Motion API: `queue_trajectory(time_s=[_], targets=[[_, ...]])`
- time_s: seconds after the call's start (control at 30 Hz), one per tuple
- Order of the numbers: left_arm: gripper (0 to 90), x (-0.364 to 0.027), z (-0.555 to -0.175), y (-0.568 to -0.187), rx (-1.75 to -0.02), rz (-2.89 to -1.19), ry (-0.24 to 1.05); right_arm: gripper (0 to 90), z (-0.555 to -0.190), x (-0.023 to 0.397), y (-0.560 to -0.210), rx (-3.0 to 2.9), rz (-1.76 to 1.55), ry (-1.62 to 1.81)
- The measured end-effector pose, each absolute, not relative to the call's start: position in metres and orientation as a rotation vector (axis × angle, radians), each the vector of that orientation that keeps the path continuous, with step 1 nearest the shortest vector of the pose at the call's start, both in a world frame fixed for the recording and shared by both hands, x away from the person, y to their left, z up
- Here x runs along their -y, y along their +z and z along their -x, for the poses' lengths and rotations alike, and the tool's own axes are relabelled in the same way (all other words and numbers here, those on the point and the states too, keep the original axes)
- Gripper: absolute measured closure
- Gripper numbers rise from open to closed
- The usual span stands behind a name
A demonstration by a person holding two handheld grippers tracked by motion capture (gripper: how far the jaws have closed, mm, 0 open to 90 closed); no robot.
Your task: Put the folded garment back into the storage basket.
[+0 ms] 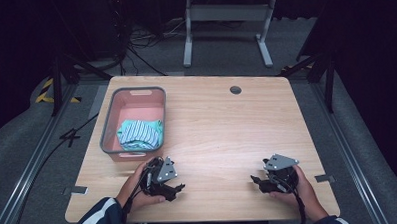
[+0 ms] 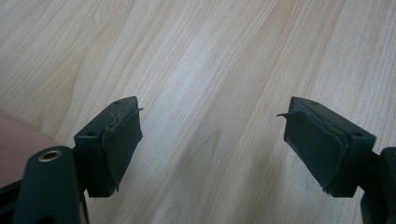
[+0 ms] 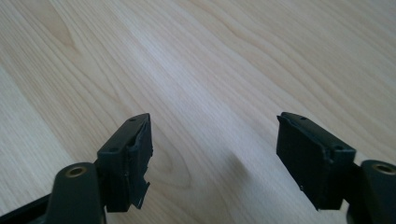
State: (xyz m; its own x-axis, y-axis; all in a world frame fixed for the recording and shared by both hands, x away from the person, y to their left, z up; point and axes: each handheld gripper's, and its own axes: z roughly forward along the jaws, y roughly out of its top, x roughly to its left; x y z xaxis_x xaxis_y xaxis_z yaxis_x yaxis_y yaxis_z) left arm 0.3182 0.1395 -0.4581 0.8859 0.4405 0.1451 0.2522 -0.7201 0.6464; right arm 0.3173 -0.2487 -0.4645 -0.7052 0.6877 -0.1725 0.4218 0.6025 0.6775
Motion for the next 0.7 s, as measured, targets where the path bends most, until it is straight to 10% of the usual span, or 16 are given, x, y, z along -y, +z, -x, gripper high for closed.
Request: queue_trajectory(time_s=[0.7], targets=[[16.1, -0.145, -0.320, -0.483, -0.568, -2.326, 0.211, 20.0, -0.305, 0.294, -0.486, -2.352, -1.106, 1.042]])
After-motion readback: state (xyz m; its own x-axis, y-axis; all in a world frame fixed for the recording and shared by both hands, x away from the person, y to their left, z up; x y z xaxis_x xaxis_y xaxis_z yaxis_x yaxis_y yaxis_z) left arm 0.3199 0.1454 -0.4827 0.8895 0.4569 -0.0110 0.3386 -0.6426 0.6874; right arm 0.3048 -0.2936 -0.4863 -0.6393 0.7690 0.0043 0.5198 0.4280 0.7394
